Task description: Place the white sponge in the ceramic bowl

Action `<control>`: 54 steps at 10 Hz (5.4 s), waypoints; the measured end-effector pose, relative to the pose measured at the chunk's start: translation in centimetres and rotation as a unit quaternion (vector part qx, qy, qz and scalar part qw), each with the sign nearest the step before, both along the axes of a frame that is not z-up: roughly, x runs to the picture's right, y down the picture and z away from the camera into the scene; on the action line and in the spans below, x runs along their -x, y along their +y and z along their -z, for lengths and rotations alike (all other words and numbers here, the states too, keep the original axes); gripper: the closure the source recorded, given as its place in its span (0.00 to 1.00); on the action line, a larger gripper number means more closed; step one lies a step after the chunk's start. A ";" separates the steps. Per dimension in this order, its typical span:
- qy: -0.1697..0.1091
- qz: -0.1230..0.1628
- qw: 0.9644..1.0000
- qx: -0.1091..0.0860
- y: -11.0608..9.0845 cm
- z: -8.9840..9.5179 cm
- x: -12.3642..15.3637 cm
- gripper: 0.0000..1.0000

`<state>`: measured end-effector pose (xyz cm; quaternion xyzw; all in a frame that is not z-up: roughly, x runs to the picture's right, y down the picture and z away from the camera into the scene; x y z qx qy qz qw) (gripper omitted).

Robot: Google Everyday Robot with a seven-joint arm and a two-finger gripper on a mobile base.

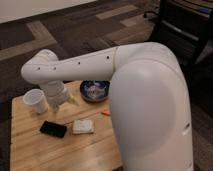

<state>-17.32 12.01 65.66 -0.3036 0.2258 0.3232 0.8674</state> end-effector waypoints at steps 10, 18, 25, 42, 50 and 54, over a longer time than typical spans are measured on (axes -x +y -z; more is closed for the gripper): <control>-0.053 0.064 0.996 0.008 1.0 -0.1 -0.5 0.35; -0.203 0.171 0.963 -0.038 2.6 -2.4 -3.6 0.35; -0.307 0.255 0.917 -0.019 4.8 -5.0 -2.6 0.35; -0.297 0.231 0.926 -0.025 8.3 -9.6 -3.9 0.35; -0.297 0.225 0.928 -0.018 9.2 -10.8 -5.4 0.35; -0.300 0.225 0.927 -0.011 9.4 -11.3 -5.3 0.35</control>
